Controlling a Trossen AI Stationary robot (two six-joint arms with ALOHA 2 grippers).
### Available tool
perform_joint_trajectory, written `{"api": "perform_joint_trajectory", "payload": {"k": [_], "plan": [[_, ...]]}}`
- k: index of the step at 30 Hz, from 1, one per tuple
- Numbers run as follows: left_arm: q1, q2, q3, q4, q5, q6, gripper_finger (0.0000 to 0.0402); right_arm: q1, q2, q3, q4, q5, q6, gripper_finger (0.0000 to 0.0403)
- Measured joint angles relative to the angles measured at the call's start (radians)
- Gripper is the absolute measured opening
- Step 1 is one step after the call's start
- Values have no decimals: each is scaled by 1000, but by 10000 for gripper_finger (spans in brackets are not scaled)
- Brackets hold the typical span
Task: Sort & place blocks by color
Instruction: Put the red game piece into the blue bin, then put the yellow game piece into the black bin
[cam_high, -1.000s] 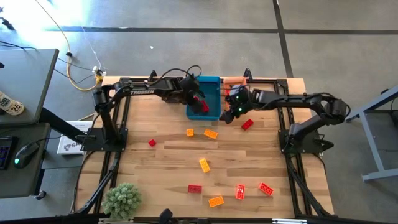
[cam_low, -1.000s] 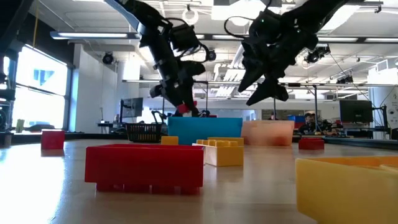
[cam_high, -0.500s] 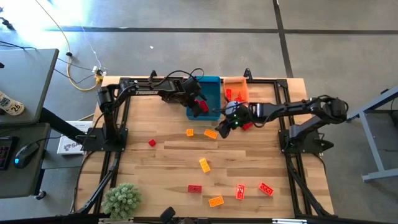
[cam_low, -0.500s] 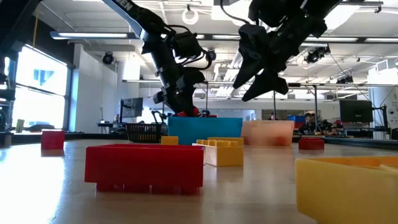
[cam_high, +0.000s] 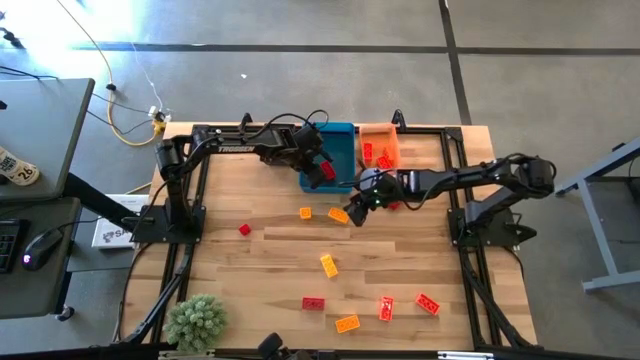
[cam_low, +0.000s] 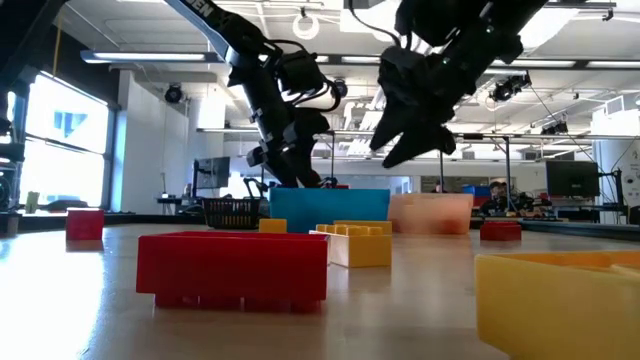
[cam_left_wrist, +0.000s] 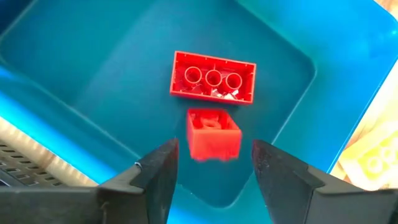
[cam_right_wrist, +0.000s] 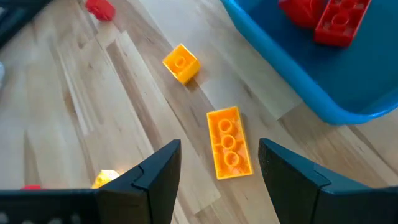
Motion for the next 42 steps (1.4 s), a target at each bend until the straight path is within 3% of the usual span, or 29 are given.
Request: {"api": "perform_joint_trajectory", "payload": {"k": [11,20,29,42], "plan": [[7,-7,27,-74,13,-18,207,0,35,0,38,20,-119,205],[14,-8,243,-362,61,56,207,-29,75,0,65,-6,-232,246],[23,-8,480,-592,57,160,207,-5,162,0,133,-21,-285,250],[113,-8,666,-677,53,201,207,1,251,0,160,1,-281,250]]}}
